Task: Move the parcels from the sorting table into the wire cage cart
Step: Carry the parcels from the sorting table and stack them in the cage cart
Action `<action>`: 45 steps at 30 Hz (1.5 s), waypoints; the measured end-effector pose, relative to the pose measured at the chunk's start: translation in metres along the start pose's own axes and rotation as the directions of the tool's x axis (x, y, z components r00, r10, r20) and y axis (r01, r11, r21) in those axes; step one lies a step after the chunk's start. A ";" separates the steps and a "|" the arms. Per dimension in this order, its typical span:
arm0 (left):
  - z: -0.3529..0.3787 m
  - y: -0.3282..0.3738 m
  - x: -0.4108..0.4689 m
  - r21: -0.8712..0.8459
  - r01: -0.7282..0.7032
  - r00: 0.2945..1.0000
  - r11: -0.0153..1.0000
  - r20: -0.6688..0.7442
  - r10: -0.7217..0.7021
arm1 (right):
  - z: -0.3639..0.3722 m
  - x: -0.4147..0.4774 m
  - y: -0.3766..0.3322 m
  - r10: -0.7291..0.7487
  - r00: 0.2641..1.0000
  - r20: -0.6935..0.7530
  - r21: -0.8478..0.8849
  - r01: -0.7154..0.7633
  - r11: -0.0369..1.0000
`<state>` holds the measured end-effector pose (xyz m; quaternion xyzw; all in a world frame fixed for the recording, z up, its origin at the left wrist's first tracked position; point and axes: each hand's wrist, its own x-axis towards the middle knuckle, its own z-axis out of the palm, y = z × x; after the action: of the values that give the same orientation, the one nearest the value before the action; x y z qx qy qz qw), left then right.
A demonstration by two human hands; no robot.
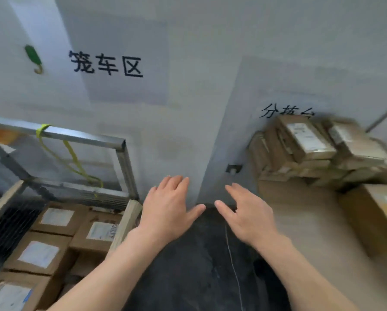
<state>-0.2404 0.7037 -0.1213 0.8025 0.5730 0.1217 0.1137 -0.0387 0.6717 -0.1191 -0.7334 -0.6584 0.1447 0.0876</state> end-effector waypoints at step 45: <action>0.231 0.489 0.200 -0.154 -0.657 0.613 0.738 0.460 0.642 | -0.122 -0.044 0.519 0.824 0.547 -0.147 0.161 -0.809 0.566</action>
<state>0.3334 0.7282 -0.1692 0.9600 0.1976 -0.0591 0.1895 0.4854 0.5749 -0.1658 -0.9620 -0.2235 0.1166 0.1052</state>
